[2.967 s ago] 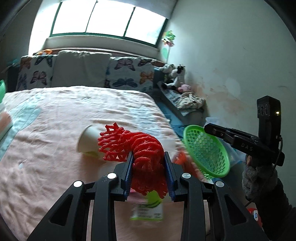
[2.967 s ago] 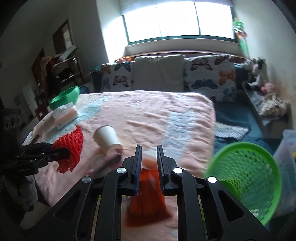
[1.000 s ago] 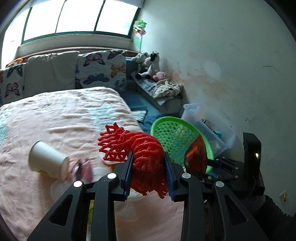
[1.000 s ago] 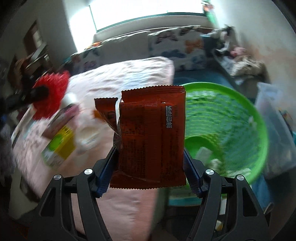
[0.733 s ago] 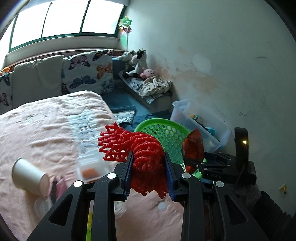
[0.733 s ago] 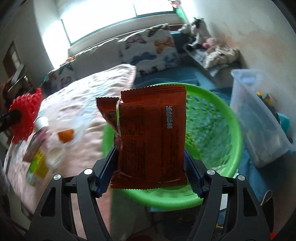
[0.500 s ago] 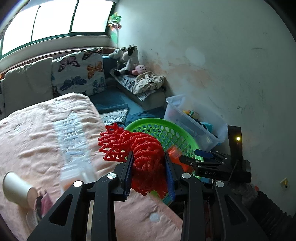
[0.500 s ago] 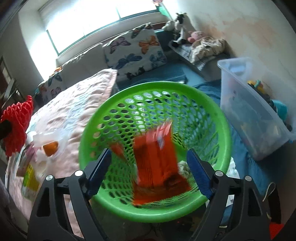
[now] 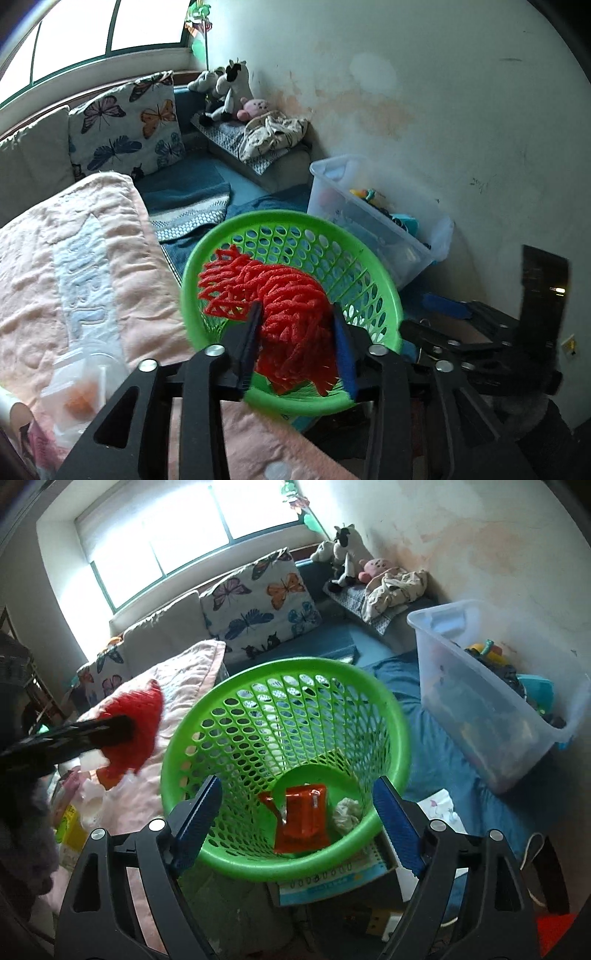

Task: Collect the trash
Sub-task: 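Lower the red mesh net into the green basket and open the left tool, then grasp the pink wrapper packet with the left tool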

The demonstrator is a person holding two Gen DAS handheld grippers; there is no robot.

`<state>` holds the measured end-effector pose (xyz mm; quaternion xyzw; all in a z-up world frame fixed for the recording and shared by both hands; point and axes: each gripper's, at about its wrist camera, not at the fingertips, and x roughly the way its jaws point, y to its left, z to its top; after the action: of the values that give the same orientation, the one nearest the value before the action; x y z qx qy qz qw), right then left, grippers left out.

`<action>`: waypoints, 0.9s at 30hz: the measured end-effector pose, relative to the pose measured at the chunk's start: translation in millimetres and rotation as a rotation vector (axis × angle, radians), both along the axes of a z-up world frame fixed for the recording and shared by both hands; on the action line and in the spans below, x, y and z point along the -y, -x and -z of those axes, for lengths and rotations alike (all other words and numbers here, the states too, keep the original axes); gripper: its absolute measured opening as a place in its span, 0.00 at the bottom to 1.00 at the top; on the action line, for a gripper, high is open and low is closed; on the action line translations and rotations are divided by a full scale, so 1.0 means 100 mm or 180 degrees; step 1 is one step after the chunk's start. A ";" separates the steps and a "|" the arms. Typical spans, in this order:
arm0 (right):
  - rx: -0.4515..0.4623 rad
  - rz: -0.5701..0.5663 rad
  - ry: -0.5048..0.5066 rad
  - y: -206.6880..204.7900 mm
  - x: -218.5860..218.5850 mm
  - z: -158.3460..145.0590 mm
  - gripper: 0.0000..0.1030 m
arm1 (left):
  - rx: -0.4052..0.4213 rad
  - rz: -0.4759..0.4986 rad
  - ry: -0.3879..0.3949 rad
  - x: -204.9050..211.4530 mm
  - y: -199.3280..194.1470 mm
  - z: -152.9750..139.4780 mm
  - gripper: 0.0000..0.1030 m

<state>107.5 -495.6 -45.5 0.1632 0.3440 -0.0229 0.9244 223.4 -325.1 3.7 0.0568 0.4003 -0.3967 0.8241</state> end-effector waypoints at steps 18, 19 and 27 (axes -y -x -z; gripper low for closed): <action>0.0058 -0.0136 -0.0082 0.10 -0.25 -0.03 0.83 | 0.0305 -0.0261 0.0059 -0.53 0.26 -0.14 0.58; 0.0065 -0.0163 -0.0089 0.09 -0.29 -0.03 0.84 | 0.0329 -0.0317 0.0055 -0.61 0.28 -0.16 0.58; 0.0090 -0.0360 -0.0147 0.05 -0.60 -0.07 0.85 | 0.0513 -0.0804 -0.0024 -1.31 0.40 -0.22 0.58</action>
<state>102.0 -435.6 -38.0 0.1651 0.3400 0.0396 0.9250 183.4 -193.7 25.3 0.0407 0.3383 -0.2826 0.8967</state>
